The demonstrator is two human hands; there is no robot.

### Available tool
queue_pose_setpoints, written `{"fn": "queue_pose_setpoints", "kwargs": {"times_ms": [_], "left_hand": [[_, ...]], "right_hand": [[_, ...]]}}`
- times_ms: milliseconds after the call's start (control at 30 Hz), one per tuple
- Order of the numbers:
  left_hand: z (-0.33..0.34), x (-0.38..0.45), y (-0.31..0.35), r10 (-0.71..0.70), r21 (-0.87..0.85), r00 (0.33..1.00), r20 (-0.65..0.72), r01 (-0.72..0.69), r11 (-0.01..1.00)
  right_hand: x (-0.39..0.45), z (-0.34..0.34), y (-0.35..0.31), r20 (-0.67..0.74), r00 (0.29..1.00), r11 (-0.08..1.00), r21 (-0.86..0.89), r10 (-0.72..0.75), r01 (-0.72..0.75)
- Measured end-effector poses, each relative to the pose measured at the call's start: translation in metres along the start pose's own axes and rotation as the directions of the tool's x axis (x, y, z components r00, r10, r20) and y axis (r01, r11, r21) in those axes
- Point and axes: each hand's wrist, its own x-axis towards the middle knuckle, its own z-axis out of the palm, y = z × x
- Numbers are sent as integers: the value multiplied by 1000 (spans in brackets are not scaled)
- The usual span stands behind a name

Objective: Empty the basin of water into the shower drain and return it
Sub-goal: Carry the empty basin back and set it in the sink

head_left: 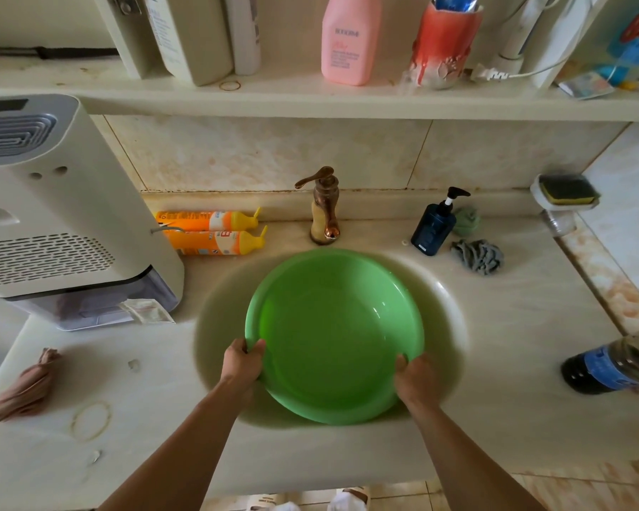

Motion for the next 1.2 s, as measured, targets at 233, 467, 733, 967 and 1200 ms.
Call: {"fn": "queue_pose_setpoints", "kwargs": {"times_ms": [233, 467, 733, 967, 1200], "left_hand": [[-7, 4, 0, -60, -11, 998, 35, 61, 998], [-10, 4, -9, -115, -40, 993, 37, 116, 992], [-11, 0, -8, -95, 9, 995, 31, 95, 995], [-12, -5, -8, -95, -2, 995, 45, 95, 995], [-13, -9, -8, -81, 3, 996, 32, 81, 997]], "right_hand": [[-1, 1, 0, 17, 1000, 1000, 9, -3, 3], [-3, 0, -2, 16, 1000, 1000, -4, 14, -14], [-3, 1, -1, 38, 999, 999, -52, -1, 3], [-1, -1, -4, 44, 999, 999, -43, 11, -10], [-1, -2, -4, 49, 999, 999, -50, 14, -12]]}}
